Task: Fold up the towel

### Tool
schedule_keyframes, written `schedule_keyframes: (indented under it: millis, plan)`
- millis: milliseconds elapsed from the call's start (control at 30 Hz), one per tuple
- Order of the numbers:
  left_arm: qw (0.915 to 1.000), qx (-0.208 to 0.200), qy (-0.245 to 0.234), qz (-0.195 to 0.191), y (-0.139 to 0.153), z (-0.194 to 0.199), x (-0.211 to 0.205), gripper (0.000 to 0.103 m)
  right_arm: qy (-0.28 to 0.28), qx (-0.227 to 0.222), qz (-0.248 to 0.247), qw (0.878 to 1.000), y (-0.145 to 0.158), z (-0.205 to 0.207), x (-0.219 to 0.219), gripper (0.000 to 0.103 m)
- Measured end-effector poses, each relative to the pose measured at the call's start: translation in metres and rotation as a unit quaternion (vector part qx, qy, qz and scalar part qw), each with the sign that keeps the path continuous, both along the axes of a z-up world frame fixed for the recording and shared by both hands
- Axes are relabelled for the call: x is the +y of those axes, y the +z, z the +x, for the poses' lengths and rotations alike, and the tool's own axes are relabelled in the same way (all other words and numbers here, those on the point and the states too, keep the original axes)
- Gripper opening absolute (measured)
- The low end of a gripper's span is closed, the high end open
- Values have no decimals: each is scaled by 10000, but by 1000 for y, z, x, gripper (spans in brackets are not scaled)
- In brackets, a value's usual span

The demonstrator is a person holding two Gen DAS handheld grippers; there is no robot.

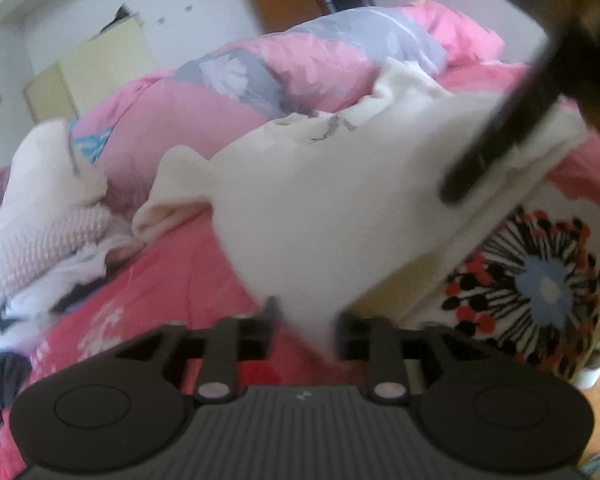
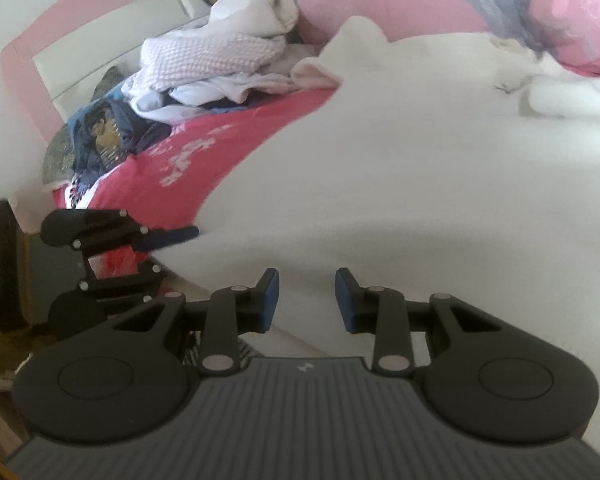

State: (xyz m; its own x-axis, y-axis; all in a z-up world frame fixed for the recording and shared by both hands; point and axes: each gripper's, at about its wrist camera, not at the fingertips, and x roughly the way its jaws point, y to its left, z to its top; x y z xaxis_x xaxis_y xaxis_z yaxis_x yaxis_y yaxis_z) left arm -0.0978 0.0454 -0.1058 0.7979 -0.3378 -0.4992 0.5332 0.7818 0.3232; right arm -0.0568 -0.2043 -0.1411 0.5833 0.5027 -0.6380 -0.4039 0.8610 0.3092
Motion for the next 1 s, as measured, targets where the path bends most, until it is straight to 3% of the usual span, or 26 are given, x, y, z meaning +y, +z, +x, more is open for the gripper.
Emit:
schedule_keyframes:
  millis: [67, 167, 300, 367, 400, 500, 600, 700, 867, 933, 1000]
  plan:
    - [9991, 192, 116, -352, 9, 2, 15, 55, 22, 11, 18, 10000, 0, 0, 2, 30]
    - [9900, 552, 211, -1284, 27, 6, 41, 58, 56, 27, 45, 10000, -1, 1, 5, 30]
    - [9614, 832, 146, -2618, 44, 15, 61, 61, 41, 34, 71, 10000, -1, 0, 4, 30]
    - [9494, 908, 111, -3004, 48, 22, 59, 62, 21, 23, 59, 10000, -2, 0, 5, 30]
    - [9522, 900, 120, -2916, 48, 26, 51, 62, 14, 24, 57, 10000, -1, 0, 5, 30]
    - [9749, 826, 117, -2063, 36, 34, 8, 61, -31, 31, 113, 9999, 1, -4, 2, 30]
    - [9851, 926, 47, -1447, 18, 41, -28, 59, -222, -125, 258, 9993, 15, -15, -19, 30]
    - [9880, 997, 125, -1171, -1, 45, -45, 59, -752, -323, 358, 9960, 35, -30, -57, 30]
    - [9855, 1045, 128, -1334, -8, 47, -39, 60, -2172, -312, 676, 9733, 55, -65, -141, 31]
    - [9851, 1056, 134, -1352, -8, 48, -37, 61, -2375, -238, 731, 9683, 54, -80, -157, 32]
    - [9857, 1035, 133, -1323, -7, 48, -38, 61, -2258, -180, 593, 9722, 50, -87, -152, 32]
